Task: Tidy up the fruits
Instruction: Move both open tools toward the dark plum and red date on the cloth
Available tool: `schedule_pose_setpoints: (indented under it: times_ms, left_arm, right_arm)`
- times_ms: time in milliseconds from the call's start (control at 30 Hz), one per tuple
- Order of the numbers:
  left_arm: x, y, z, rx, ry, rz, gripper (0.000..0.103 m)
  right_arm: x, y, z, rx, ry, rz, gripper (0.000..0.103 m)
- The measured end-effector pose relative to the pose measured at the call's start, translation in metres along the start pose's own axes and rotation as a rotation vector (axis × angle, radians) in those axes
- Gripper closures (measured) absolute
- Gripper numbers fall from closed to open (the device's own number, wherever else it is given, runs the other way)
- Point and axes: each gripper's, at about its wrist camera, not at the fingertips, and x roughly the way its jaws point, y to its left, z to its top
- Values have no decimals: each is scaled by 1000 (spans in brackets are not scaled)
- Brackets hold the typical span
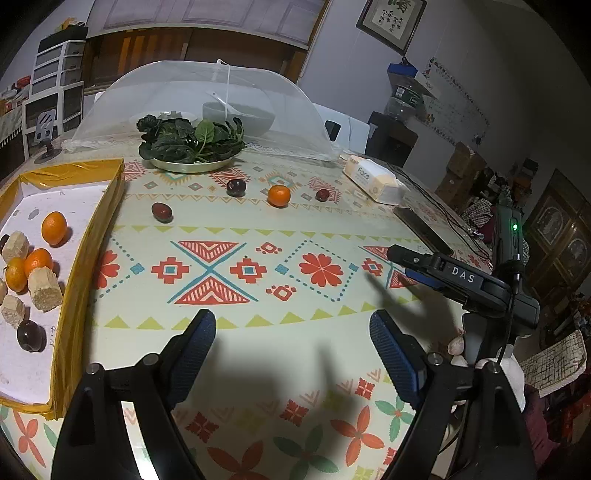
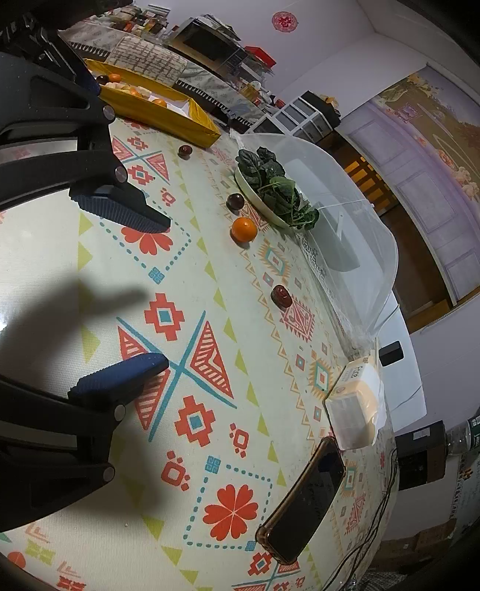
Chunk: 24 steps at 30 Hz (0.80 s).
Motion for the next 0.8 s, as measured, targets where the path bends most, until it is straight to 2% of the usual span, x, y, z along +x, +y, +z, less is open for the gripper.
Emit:
schedule_pose_setpoints:
  times_ms: [467,800]
  left_arm:
    - [1,-1,0,6,-1,-2,18]
    - [1,-9,-4,30,23,46,18]
  right_arm:
    - [0,0,0,0,0,1,31]
    - [0,1,0,2,3,10,30]
